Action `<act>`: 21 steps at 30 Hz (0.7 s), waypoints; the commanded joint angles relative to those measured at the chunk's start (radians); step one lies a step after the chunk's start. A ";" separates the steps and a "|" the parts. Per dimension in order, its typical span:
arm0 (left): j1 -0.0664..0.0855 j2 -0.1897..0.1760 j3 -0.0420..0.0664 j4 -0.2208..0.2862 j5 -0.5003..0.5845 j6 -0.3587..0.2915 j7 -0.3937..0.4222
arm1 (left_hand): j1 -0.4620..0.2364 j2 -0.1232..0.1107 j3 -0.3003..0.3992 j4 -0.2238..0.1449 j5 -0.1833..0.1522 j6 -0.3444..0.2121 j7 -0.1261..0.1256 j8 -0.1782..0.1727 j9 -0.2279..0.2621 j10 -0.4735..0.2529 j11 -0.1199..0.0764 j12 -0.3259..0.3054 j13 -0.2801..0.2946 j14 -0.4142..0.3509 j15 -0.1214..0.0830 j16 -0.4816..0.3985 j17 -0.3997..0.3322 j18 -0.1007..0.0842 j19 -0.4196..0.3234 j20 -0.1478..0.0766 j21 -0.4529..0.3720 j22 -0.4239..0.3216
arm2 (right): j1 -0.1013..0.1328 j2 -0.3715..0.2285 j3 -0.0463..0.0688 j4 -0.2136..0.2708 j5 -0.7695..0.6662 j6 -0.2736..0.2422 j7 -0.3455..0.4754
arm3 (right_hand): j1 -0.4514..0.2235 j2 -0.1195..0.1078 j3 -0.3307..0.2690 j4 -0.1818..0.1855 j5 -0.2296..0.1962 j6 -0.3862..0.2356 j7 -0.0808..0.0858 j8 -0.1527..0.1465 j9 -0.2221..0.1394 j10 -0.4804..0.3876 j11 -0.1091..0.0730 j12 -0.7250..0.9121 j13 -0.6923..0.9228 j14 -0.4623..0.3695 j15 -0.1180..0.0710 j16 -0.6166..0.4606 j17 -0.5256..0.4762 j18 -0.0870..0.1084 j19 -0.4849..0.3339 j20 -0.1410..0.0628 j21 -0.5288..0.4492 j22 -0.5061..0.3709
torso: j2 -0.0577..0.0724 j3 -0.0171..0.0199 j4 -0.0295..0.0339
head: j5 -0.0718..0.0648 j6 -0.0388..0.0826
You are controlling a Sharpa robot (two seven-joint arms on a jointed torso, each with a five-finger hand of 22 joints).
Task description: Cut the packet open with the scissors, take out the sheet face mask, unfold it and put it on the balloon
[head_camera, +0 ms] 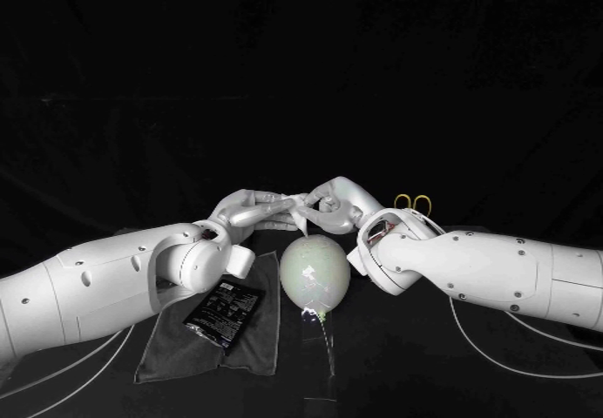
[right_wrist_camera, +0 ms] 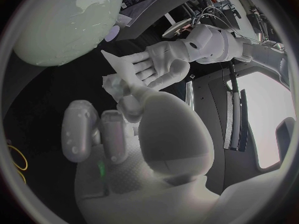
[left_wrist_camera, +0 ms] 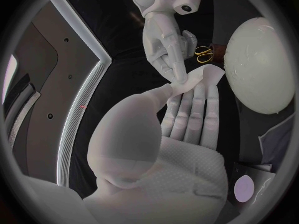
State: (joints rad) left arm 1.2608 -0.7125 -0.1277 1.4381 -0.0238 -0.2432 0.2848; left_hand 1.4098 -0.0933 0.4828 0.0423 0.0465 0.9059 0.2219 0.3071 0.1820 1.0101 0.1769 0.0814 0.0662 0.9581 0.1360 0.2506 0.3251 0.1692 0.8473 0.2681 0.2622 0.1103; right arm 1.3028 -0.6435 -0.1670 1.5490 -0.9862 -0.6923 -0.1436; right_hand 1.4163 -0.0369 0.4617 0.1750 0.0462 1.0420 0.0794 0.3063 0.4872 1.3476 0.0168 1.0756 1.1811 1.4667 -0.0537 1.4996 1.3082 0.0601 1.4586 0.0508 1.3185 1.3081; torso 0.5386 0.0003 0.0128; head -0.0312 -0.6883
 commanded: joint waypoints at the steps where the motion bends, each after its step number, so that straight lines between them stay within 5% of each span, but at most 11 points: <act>1: 0.001 0.002 0.001 0.003 -0.102 -0.038 -0.018 | -0.001 -0.010 -0.003 -0.004 0.003 0.008 0.001 0.006 0.001 0.006 0.000 0.004 -0.001 0.006 0.000 0.005 0.001 0.016 0.009 0.002 0.004 -0.002 | 0.001 -0.001 0.001 0.003 0.013 -0.005 0.022 | 0.000 0.003 0.020 -0.014 0.003 0.004 -0.002 0.010 0.014 0.027 -0.017 -0.001 0.000 0.080 -0.007 0.004 0.181 -0.009 0.010 -0.002 0.003 0.196 | 0.000 0.0000 0.0001 | 0.000 0.000; 15: 0.001 0.001 0.001 0.003 -0.134 -0.044 -0.027 | -0.008 -0.029 -0.008 0.004 0.003 0.036 -0.012 0.019 0.005 0.042 -0.012 0.016 0.001 0.023 -0.009 0.015 0.006 0.016 0.027 -0.002 0.000 -0.011 | 0.001 -0.005 0.001 0.002 0.018 0.007 0.016 | -0.004 0.003 0.024 -0.014 0.003 0.003 -0.001 0.011 0.014 0.025 -0.016 -0.007 -0.004 0.080 -0.007 0.003 0.179 -0.009 0.009 -0.002 0.001 0.195 | 0.000 -0.0004 0.0003 | 0.000 0.001; 21: 0.001 0.000 0.001 0.004 -0.134 -0.042 -0.023 | 0.031 0.003 0.024 -0.014 0.003 0.061 -0.027 0.041 0.014 0.074 -0.026 0.024 0.000 0.043 -0.021 0.027 0.012 0.016 0.049 -0.016 0.008 -0.010 | 0.001 -0.007 0.001 0.002 0.019 0.012 0.014 | -0.005 0.003 0.024 -0.014 0.003 0.002 -0.001 0.012 0.015 0.025 -0.016 -0.008 -0.005 0.079 -0.007 0.002 0.178 -0.009 0.008 -0.002 0.000 0.195 | 0.000 -0.0001 0.0002 | 0.000 0.002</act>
State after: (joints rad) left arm 1.2605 -0.7138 -0.1279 1.4390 -0.1449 -0.2830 0.2560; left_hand 1.4304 -0.0885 0.5031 0.0288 0.0465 0.9598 0.1929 0.3450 0.1930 1.0796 0.1505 0.1008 0.0660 0.9957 0.1130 0.2734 0.3358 0.1686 0.8924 0.2516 0.2671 0.1003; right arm 1.3029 -0.6499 -0.1668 1.5502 -0.9642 -0.6905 -0.1371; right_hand 1.4159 -0.0372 0.4671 0.1749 0.0453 1.0412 0.0798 0.3063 0.4873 1.3474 0.0163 1.0702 1.1755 1.4666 -0.0532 1.4968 1.3073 0.0596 1.4583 0.0508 1.3184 1.3074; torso 0.5386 0.0001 0.0130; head -0.0315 -0.6867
